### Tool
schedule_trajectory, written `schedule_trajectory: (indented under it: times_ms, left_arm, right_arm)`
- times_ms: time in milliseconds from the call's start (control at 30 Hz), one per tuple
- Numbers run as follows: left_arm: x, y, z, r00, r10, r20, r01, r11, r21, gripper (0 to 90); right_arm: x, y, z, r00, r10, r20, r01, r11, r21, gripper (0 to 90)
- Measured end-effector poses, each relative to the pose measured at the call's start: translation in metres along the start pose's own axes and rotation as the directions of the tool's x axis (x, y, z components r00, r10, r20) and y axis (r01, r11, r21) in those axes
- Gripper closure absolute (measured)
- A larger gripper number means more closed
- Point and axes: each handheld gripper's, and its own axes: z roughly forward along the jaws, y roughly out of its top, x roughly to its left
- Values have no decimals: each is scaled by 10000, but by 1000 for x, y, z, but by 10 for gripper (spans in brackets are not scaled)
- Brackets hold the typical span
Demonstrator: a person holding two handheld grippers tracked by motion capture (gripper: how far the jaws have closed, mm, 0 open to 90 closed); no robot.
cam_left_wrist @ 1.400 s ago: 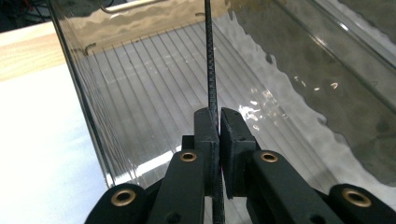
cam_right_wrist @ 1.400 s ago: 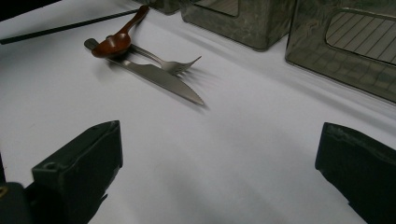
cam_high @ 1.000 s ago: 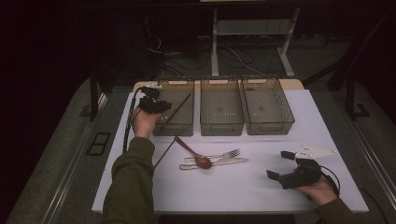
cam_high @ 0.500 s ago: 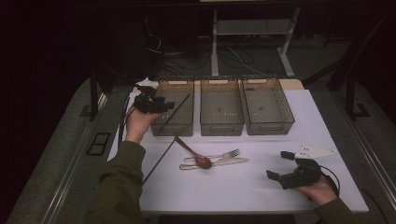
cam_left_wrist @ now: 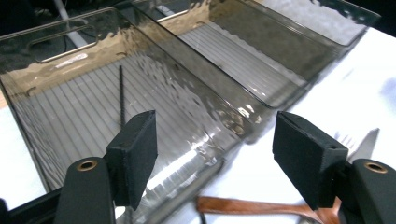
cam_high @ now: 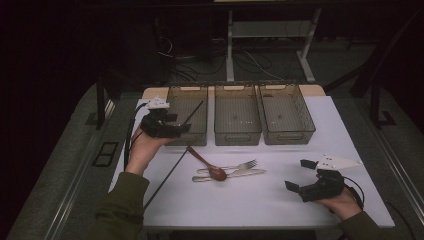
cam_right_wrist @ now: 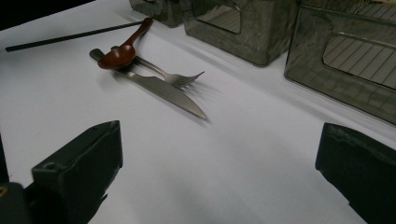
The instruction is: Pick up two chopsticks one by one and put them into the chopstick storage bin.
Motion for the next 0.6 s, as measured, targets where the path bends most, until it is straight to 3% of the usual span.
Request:
schedule_trajectory:
  times_ms: [267, 600]
  left_arm:
    - [-20, -33, -11, 9997, -19, 245, 26, 9996, -280, 272]
    - [-31, -77, -19, 9999, 94, -111, -95, 9999, -79, 272]
  right_arm:
    - [-1, -4, 2, 9999, 36, -146, -34, 9999, 139, 1]
    - [2, -6, 10, 9996, -160, -219, 174, 9978, 645, 1]
